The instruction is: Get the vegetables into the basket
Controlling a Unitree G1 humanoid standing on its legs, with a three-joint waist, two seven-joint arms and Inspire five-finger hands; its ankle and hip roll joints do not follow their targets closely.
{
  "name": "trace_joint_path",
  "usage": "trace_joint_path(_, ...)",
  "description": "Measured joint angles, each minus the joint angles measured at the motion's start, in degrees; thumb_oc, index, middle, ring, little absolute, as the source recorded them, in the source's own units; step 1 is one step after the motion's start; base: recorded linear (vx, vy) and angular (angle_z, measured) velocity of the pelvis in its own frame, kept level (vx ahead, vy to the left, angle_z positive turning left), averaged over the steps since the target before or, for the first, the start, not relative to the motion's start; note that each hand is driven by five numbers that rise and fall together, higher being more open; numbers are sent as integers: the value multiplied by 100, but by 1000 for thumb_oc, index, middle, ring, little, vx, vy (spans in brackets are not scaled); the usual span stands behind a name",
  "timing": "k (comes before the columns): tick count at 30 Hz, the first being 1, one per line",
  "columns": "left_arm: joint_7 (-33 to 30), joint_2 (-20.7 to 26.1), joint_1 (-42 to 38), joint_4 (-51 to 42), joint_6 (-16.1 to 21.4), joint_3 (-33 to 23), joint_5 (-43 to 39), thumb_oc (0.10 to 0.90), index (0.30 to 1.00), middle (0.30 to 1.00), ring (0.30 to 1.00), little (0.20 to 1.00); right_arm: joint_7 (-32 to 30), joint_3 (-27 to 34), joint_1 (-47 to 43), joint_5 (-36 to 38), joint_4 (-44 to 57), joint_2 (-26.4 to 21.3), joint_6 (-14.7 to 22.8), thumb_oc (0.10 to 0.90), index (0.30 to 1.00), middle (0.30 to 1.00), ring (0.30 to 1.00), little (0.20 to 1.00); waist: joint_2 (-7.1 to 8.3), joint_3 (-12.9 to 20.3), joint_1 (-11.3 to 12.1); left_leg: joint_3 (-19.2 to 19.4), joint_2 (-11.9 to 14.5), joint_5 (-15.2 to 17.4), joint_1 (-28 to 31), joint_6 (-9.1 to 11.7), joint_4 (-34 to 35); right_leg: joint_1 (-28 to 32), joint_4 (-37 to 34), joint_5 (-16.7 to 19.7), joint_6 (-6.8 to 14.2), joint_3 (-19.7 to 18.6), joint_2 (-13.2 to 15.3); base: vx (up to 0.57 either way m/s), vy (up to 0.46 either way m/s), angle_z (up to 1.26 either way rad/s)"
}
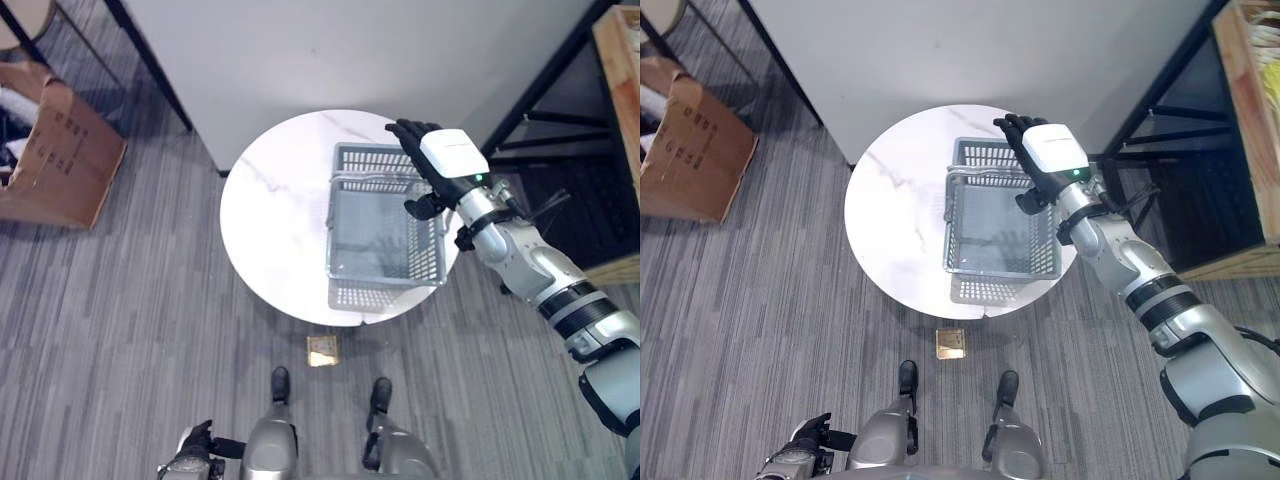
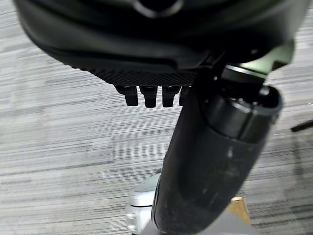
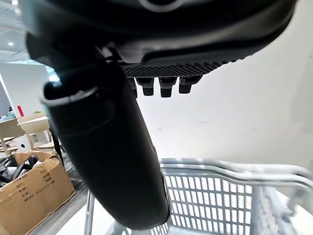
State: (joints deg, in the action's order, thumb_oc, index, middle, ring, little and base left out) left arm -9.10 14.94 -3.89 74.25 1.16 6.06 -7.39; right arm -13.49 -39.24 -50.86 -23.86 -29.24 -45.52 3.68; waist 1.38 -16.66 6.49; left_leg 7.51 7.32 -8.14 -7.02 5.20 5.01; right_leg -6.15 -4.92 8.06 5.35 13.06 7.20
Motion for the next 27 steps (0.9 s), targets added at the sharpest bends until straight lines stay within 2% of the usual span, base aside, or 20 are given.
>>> trace_joint_path(7, -39, 17, -8, 7, 51, 15, -198, 900, 1000, 1000, 1000, 1000, -9, -227, -751, 13, -1173, 401, -111, 900, 1000, 1000, 1000, 1000, 30, -18, 66, -81, 5, -25, -143, 8, -1, -99, 0, -9, -2, 91, 0, -1, 1, 5)
trace_joint_path(12, -39, 18, -96, -12, 138, 34, -397, 900, 1000, 1000, 1000, 1000, -10, -235, -842, 30, -2016, 596, -276, 900, 1000, 1000, 1000, 1000, 25, -24, 76, -141, 10, -30, -212, 10, -1, -137, 0, -21, -15, 128, 3, 10, 12, 5)
trace_joint_path(17, -41, 19, -155, -14, 171, 72, -509, 900, 1000, 1000, 1000, 1000, -19, -241, -844, 181, -2407, 701, -324, 900, 1000, 1000, 1000, 1000, 13, -31, 68, -142, 6, -34, -261, 12, -1, -186, 0, -24, -20, 139, 7, 0, 0, 0)
trace_joint_path(20, -38, 12, -189, -25, 197, 194, -510, 900, 1000, 1000, 1000, 1000, -18, -240, -841, 197, -2715, 793, -389, 900, 1000, 1000, 1000, 1000, -42, -63, 70, -171, 7, -34, -267, 12, -1, -186, -1, -29, -22, 150, 7, 0, 0, 0)
trace_joint_path(21, -38, 12, -195, -25, 203, 208, -511, 900, 1000, 1000, 1000, 1000, -17, -240, -840, 212, -2746, 803, -398, 612, 596, 596, 596, 596, -64, -76, 69, -175, 10, -35, -267, 13, -1, -186, -1, -29, -22, 153, 7, 0, 0, 0)
trace_joint_path(22, -40, 12, -198, -25, 205, 220, -510, 900, 1000, 1000, 1000, 1000, -18, -240, -840, 233, -2781, 821, -407, 527, 478, 478, 478, 478, -89, -89, 69, -175, 9, -36, -267, 13, -1, -186, -1, -29, -22, 154, 7, 0, 0, 0)
trace_joint_path(23, -40, 12, -198, -25, 207, 223, -512, 900, 1000, 1000, 1000, 1000, -18, -238, -840, 237, -2812, 842, -416, 400, 300, 300, 300, 300, -113, -101, 67, -177, 10, -37, -267, 13, -1, -185, 0, -29, -22, 154, 7, 0, 0, 0)
trace_joint_path(27, -43, 11, -202, -23, 207, 226, -511, 900, 1000, 1000, 1000, 1000, -28, -237, -838, 226, -2894, 927, -418, 400, 300, 300, 300, 300, -170, -124, 63, -177, 0, -38, -266, 13, -2, -185, 0, -29, -22, 150, 7, 0, 0, 0)
